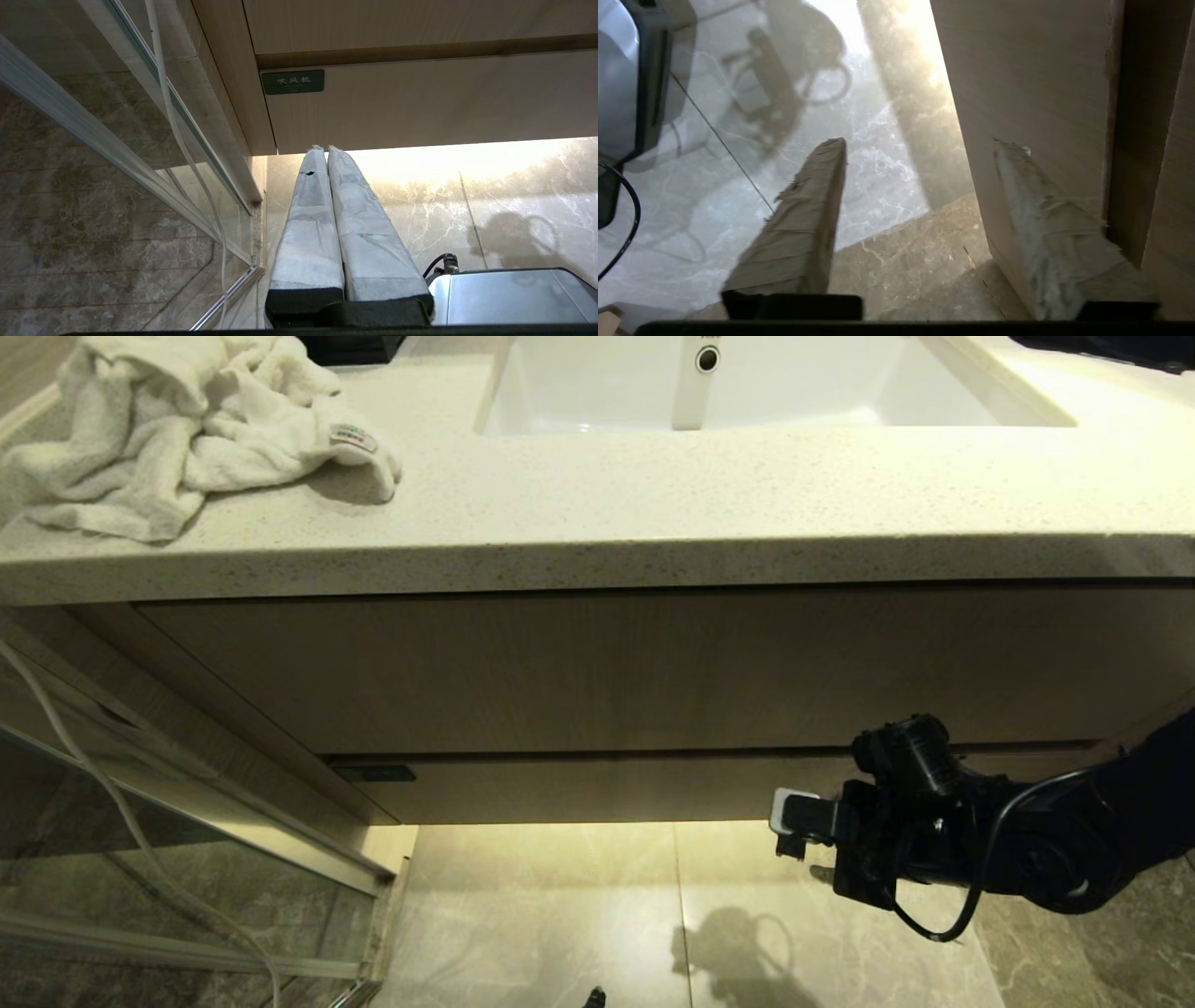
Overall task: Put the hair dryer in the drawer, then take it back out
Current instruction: Pull open the drawer
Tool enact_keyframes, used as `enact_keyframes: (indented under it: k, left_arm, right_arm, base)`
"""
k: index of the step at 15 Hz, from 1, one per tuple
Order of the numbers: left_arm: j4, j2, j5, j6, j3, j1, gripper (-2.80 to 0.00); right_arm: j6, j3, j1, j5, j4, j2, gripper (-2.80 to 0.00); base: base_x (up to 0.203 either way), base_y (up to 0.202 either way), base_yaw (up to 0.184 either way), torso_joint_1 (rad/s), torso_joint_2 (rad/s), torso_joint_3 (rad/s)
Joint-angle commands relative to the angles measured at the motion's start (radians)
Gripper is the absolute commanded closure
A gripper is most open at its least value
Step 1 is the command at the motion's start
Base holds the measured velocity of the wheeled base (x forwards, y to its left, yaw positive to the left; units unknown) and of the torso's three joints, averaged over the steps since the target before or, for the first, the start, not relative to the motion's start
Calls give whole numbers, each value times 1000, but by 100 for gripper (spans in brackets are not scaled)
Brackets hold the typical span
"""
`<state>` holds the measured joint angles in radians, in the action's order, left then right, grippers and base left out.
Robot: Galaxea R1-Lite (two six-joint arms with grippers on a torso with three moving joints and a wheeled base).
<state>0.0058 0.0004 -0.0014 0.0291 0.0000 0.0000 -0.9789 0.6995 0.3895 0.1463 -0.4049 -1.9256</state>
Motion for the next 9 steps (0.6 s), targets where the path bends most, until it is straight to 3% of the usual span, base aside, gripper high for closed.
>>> enact_keyframes:
  k: [1,4,7,9]
  left_arm:
    - [0,1,0,0,2,0,0]
    - [0,1,0,0,2,0,0]
    - [0,1,0,0,0,0,0]
    - [0,1,0,0,2,0,0]
  right_arm:
    - [-6,-35,-17,26,-22,43,-280]
    - [-7,-63,-20,68,-109,-6,-280]
    - [-10,-73,-22,75,-432,-149,-280]
    - [-19,-77,-23,80,-538,-213,-280]
  base:
    - [0,0,0,0,0,0]
    - [0,0,0,0,0,0]
    - [0,0,0,0,0,0]
    - [0,0,0,0,0,0]
